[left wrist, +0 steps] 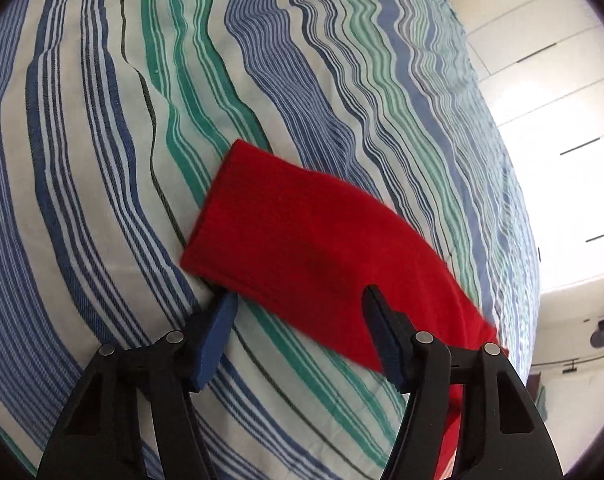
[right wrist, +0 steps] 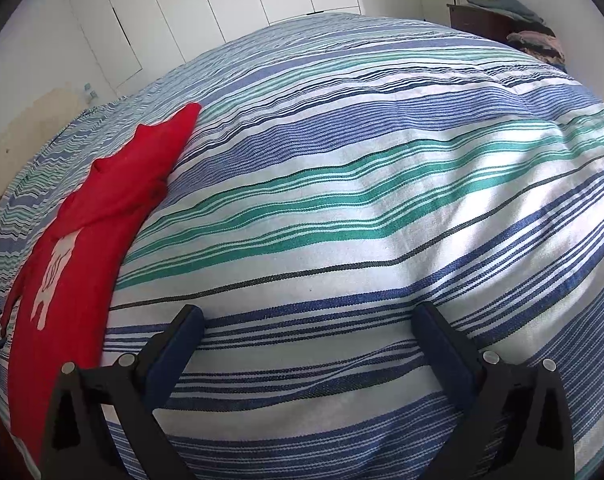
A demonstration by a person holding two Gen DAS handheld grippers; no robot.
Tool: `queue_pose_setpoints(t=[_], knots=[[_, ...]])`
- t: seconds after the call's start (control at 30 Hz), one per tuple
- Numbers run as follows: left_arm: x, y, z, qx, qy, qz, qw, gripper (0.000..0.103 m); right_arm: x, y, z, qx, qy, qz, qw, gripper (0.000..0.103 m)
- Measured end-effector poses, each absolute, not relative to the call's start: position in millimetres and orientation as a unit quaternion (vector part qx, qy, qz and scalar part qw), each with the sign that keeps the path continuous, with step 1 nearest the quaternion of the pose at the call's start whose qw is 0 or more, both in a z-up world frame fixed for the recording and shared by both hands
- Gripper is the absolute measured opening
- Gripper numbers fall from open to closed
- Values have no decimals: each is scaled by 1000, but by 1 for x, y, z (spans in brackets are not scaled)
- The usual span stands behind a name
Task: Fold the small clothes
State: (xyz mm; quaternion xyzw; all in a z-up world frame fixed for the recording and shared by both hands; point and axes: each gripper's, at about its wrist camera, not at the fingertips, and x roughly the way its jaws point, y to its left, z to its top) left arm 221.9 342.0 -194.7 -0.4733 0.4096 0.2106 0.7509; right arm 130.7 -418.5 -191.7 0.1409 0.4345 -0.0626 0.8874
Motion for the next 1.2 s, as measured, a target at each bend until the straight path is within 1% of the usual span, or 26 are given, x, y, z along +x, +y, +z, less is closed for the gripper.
queue_pose_setpoints(t=[0.1, 0.13, 0.17, 0.2, 0.23, 0.27, 0.37, 0.43, 0.53, 0.67, 0.77, 0.83, 0.9, 0.93, 0.97, 1.03, 1.13, 1.2], knots=[[227, 346, -195, -481, 393, 230, 749, 63, 131, -418, -192, 138, 435, -64, 887, 103], [226, 345, -193, -477, 392, 235, 751, 58, 132, -417, -192, 137, 435, -65, 887, 103], [229, 345, -192, -469, 393, 241, 753, 45, 131, -417, -192, 136, 436, -65, 887, 103], [232, 345, -191, -457, 398, 247, 756, 37, 132, -417, -192, 135, 436, -66, 887, 103], [235, 345, -192, -450, 403, 246, 758, 18, 132, -417, -192, 135, 436, -66, 887, 103], [238, 346, -192, -443, 410, 244, 759, 6, 132, -417, -192, 134, 436, -67, 887, 103], [249, 339, -173, -398, 420, 251, 776, 4, 134, -416, -193, 133, 437, -67, 887, 103], [266, 321, -143, -333, 419, 249, 808, 4, 134, -416, -193, 133, 437, -67, 887, 103], [302, 268, -86, -222, 404, 203, 864, 4, 134, -416, -193, 133, 437, -67, 887, 103], [347, 151, -10, -95, 361, 87, 924, 4, 134, -416, -193, 133, 437, -67, 887, 103], [361, 44, 22, -10, 329, -12, 944, 4, 134, -416, -193, 134, 437, -66, 887, 103], [361, -24, 20, 38, 319, -64, 945, 4, 135, -416, -192, 134, 437, -66, 887, 103], [359, -89, -4, 81, 325, -103, 936, 6, 135, -416, -192, 133, 437, -66, 887, 103], [357, -115, -23, 97, 343, -117, 927, 12, 135, -416, -192, 133, 437, -66, 887, 103], [355, -137, -47, 110, 371, -128, 913, 25, 135, -416, -192, 133, 437, -66, 887, 103], [339, -167, -98, 140, 428, -123, 884, 42, 136, -416, -192, 133, 438, -66, 887, 103], [290, -157, -137, 119, 468, -144, 864, 42, 136, -416, -192, 133, 438, -66, 887, 103], [264, -137, -138, 91, 481, -154, 858, 42, 137, -416, -192, 133, 438, -65, 887, 103]])
